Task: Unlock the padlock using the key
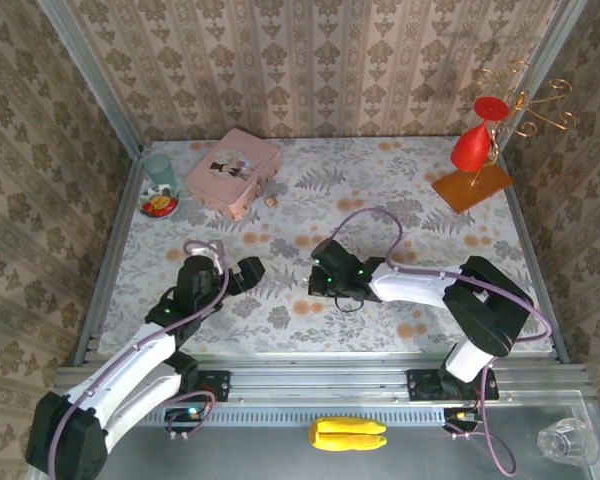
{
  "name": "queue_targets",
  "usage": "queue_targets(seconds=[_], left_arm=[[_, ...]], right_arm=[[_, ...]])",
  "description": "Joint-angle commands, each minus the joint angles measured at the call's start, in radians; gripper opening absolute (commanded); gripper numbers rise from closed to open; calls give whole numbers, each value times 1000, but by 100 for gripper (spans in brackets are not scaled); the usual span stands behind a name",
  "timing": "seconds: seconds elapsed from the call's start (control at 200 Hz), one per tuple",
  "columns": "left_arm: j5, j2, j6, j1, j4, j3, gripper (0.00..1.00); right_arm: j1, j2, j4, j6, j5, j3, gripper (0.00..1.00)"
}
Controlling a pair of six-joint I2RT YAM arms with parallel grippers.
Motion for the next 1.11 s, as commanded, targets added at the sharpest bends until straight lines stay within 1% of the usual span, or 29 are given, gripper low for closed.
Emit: queue_targets(seconds=[0.0, 0.06, 0.125, 0.2, 0.32, 0.465, 0.56, 0.645, 0.825, 0.94, 1.02, 1.1], left_arm=[[-87, 32, -112, -98, 108, 2, 100], [-119, 63, -117, -151, 132, 26, 100], [-135, 95, -131, -184, 174, 45, 100], [-129, 136, -148, -200, 249, 50, 100], [-105, 217, -172, -218, 325, 79, 100], [-111, 285, -177, -252, 365, 115, 99], [-134, 297, -193, -262, 366, 124, 99], [-133, 303, -202, -265, 372, 127, 98], [-135, 316, -195, -286, 334, 155, 89], [-142, 324, -187, -300, 303, 175, 80], [-136, 332, -182, -305, 306, 182, 71], [-129, 344, -174, -311, 305, 191, 67]], right_arm=[[-7, -59, 195, 52, 14, -55, 0], [-13, -80, 250, 63, 13, -90, 0], [-14, -110, 308, 73, 34, -132, 0], [-8, -150, 364, 82, 81, -189, 0], [-6, -191, 478, 97, 86, -265, 0], [16, -208, 564, 99, 76, -306, 0], [28, -211, 623, 100, 75, -330, 0], [40, -212, 663, 104, 77, -345, 0], [55, -193, 694, 108, 75, -338, 0], [59, -186, 708, 113, 69, -325, 0], [60, -186, 706, 116, 65, -314, 0], [60, -192, 703, 118, 67, -308, 0]])
